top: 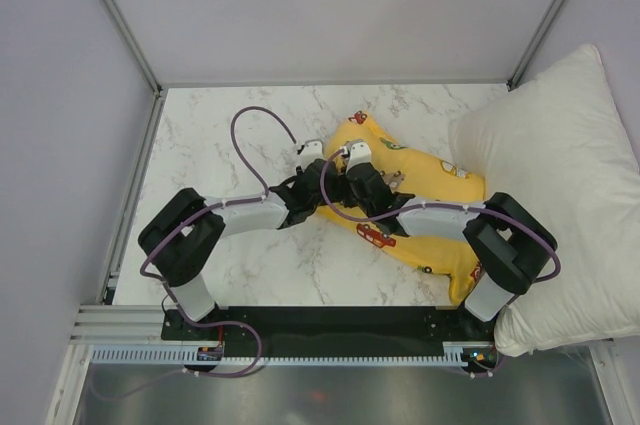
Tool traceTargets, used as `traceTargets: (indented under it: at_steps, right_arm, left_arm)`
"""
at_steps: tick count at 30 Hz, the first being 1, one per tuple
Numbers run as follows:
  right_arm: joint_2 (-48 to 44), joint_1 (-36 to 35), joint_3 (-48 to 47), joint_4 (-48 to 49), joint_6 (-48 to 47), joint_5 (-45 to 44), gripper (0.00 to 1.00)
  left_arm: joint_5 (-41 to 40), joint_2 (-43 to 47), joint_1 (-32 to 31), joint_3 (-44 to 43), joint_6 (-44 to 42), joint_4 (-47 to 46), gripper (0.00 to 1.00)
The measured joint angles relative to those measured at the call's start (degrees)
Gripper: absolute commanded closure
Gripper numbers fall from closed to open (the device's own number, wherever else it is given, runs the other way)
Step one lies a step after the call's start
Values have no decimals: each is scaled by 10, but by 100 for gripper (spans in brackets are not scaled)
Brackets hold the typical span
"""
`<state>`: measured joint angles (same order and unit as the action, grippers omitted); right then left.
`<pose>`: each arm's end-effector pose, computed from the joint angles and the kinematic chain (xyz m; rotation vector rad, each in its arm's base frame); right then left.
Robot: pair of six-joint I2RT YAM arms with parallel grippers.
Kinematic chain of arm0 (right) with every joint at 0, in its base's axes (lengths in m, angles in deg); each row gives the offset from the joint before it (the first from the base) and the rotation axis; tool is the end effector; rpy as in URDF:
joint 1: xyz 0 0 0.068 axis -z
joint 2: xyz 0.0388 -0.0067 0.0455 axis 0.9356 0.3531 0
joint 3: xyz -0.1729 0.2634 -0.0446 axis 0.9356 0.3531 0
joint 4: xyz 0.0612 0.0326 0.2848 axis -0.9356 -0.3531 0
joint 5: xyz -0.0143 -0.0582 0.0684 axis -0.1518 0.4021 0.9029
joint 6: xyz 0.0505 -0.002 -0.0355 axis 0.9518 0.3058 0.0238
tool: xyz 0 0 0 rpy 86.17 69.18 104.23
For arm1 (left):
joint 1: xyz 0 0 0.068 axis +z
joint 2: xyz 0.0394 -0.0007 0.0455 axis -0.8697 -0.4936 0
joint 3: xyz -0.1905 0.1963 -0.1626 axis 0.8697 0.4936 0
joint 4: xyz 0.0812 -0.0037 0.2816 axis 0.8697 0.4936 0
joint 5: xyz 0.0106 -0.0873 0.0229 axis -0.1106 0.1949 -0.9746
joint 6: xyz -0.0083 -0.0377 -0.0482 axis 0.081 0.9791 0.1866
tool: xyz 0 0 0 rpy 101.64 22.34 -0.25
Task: Remove the pillowcase from the pillow
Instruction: Expand the opening of the pillowcase
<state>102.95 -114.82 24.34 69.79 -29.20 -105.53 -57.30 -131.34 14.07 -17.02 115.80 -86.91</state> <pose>0.2753 0.2588 0.1950 -0.3318 2.0863 0.3081 0.2900 -0.2769 0.1887 -0.1173 2.2285 -0.3755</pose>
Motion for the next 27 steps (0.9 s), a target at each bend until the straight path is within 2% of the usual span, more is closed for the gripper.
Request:
traceTargets:
  at_steps: [14,21,27]
  right_arm:
    - [-9,-21,17,12,44,23,100]
    - [-9,-17,17,15,97,81,100]
    - [-2,3,20,22,137,127,100]
  left_arm:
    - [41,88,-3,97,-20,-57,98]
    - [81,202,15,184,-20,-63,98]
    - [152,271,48,234,-21,-84,98]
